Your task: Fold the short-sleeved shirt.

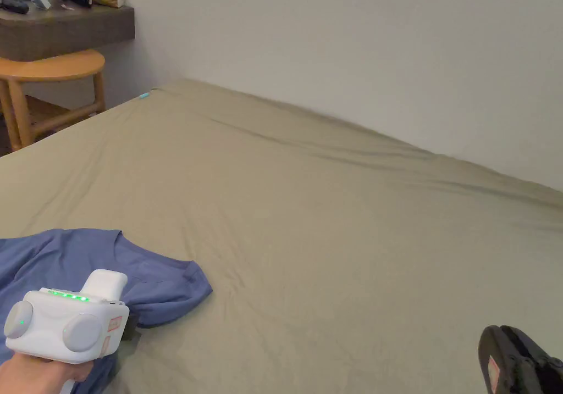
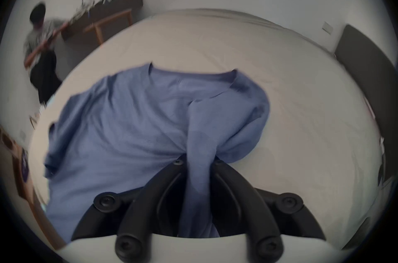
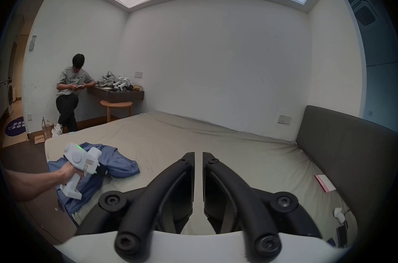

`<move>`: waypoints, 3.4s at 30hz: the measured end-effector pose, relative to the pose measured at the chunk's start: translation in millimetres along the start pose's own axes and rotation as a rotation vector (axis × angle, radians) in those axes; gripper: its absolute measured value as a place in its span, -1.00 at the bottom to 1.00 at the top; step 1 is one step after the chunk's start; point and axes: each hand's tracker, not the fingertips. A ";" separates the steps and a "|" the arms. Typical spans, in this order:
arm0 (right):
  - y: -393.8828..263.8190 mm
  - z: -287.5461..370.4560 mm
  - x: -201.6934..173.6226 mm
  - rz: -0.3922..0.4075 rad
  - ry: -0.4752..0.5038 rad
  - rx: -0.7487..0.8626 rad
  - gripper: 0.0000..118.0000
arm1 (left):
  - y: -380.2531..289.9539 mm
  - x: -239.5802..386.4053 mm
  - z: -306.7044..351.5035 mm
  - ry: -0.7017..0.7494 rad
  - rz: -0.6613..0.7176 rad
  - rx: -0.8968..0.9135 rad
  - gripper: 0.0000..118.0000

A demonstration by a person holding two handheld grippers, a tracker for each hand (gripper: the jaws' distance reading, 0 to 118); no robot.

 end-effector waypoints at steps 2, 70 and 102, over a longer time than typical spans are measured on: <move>-8.2 10.3 20.2 -0.006 -0.035 -0.014 -0.83 | 15.5 20.5 15.6 -0.015 -0.039 0.043 -0.78; 25.7 144.7 82.3 -0.036 -0.187 0.184 -0.80 | 4.5 161.4 134.3 -0.285 0.067 0.051 0.60; -83.2 -105.1 194.5 0.011 0.013 -0.390 0.28 | -10.2 191.4 111.1 -0.231 0.048 0.058 -0.96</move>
